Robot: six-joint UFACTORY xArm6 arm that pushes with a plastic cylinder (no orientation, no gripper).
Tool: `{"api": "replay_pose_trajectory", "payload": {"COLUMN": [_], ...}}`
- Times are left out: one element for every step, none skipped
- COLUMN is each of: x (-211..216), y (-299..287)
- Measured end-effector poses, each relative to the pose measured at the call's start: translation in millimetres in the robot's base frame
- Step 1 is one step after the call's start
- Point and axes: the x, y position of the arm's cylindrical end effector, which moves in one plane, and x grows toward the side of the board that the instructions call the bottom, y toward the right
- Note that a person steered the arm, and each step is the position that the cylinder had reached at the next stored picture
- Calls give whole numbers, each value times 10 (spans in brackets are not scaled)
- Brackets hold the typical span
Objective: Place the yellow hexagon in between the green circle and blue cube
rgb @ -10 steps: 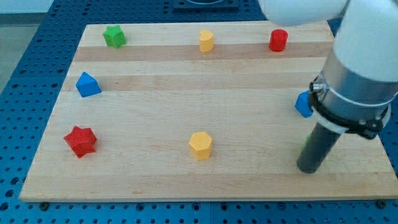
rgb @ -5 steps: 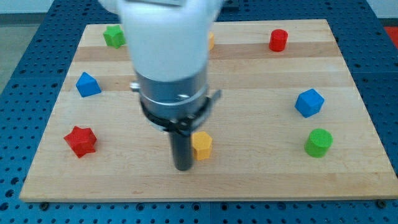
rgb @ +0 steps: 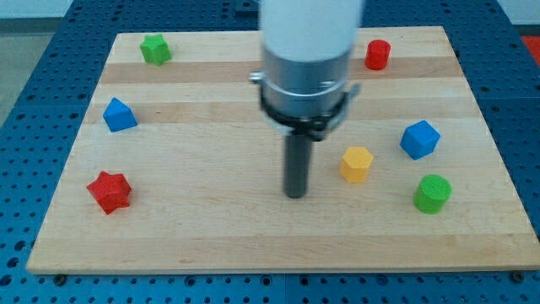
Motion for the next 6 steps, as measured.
{"api": "replay_pose_trajectory", "payload": {"x": [-312, -391, -391, -367, -234, -234], "y": [355, 760, 968, 899, 985, 1280]}}
